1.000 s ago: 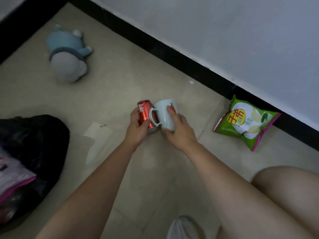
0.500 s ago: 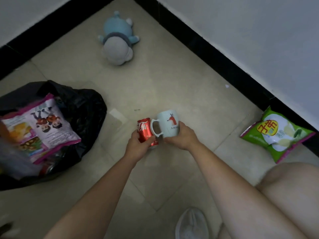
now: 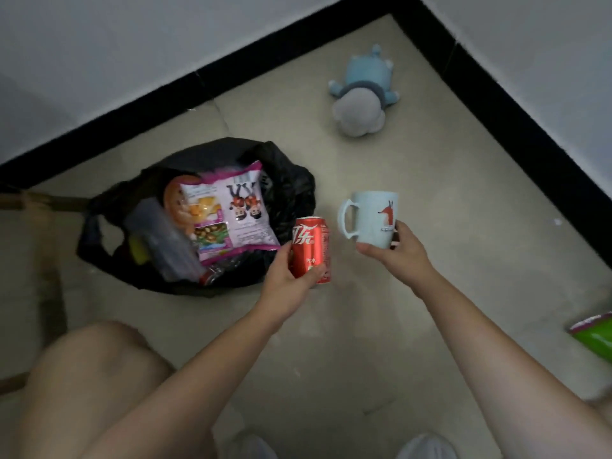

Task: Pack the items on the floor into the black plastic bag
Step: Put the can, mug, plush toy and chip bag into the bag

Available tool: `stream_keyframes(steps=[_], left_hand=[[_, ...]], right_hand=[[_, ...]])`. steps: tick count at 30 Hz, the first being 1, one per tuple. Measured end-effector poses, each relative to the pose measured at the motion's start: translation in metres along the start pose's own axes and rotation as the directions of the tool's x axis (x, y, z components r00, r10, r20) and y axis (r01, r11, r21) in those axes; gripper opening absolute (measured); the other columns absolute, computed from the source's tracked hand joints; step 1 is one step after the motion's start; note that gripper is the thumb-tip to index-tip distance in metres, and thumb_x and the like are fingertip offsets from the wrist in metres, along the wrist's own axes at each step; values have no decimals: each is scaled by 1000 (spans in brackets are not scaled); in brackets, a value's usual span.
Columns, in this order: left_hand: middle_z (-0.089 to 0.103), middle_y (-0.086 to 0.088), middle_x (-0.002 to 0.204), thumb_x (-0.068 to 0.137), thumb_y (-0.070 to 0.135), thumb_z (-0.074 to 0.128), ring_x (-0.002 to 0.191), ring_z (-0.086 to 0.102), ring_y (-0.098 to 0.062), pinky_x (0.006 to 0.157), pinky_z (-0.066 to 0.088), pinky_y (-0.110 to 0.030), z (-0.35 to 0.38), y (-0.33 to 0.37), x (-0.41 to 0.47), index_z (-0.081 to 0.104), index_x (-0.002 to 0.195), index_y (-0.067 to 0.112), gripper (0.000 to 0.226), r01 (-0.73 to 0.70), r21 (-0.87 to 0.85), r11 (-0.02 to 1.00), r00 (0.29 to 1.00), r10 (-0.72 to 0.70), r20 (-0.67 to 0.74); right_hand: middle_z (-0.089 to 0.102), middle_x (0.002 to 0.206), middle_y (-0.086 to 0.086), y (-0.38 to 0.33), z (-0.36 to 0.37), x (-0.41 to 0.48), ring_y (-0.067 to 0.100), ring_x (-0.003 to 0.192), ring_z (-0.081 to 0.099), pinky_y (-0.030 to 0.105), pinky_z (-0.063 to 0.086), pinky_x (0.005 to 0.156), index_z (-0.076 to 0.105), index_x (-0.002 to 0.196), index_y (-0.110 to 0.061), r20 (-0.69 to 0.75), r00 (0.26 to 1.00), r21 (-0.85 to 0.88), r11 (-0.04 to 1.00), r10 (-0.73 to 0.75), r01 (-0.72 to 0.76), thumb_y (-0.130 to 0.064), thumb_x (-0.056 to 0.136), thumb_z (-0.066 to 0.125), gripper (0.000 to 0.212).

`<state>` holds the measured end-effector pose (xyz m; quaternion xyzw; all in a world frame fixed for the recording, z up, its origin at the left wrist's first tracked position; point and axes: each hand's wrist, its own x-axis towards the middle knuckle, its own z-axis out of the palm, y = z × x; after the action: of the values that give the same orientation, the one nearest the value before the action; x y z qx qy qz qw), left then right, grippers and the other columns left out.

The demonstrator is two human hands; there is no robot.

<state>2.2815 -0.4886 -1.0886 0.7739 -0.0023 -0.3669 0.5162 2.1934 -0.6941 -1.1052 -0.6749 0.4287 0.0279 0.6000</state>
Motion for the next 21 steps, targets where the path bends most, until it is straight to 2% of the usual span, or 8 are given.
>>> stream_keyframes(steps=[4,8,12,14,16,17,19,21], left_hand=[[63,1,127,82,18,78,112,63,-12,99,50,-37,-68,17,-22,47,138,21,64,-26,-110,994,985,6,-175],[65,4,115,86,20,74,102,67,-17,87,57,-36,-115,36,-13,50,124,25,45,-39,-301,953,912,-89,-400],[63,2,117,81,28,78,99,65,-17,78,55,-34,-155,30,14,47,134,23,62,-24,-280,960,816,-143,-560],[62,-1,122,80,31,78,106,64,-22,85,57,-43,-172,22,28,46,137,24,66,12,-263,965,770,-177,-613],[59,-3,129,80,34,78,116,60,-27,95,53,-50,-186,21,38,43,140,25,70,44,-175,984,740,-150,-655],[58,-4,133,81,35,76,120,58,-27,98,50,-48,-191,22,42,42,142,24,70,54,-72,996,743,-88,-664],[55,-5,138,86,35,72,123,55,-25,101,48,-40,-199,27,49,41,143,21,67,32,192,981,774,97,-626],[54,-5,138,89,36,69,123,54,-24,99,48,-38,-201,30,55,43,141,21,60,-26,418,908,811,264,-522]], right_hand=[[62,114,-15,-27,58,-12,6,98,64,31,56,85,49,130,-31,1,998,55,996,-64,64,-37,67,88,74],[61,116,-17,-46,115,-29,2,101,63,25,54,82,44,135,-31,92,989,71,992,-115,108,-38,68,88,80],[57,116,-19,-44,145,-45,5,105,61,16,49,78,40,138,-30,162,974,-34,985,-160,167,-36,70,87,83],[56,113,-23,-40,148,-51,4,106,60,16,48,78,40,137,-34,161,975,-58,984,-155,166,-37,71,87,81],[56,112,-25,-38,145,-57,3,106,59,15,48,76,40,134,-37,155,977,-89,983,-148,163,-40,71,86,78],[56,113,-24,-38,143,-59,3,105,59,13,47,74,39,136,-36,153,977,-108,980,-147,165,-40,72,85,79],[57,116,-20,-37,140,-62,4,104,58,12,45,72,38,140,-32,147,978,-144,975,-147,169,-40,72,85,82],[56,114,-20,-39,140,-66,-2,99,57,9,44,70,37,141,-30,132,979,-168,970,-154,175,-39,73,85,83]])
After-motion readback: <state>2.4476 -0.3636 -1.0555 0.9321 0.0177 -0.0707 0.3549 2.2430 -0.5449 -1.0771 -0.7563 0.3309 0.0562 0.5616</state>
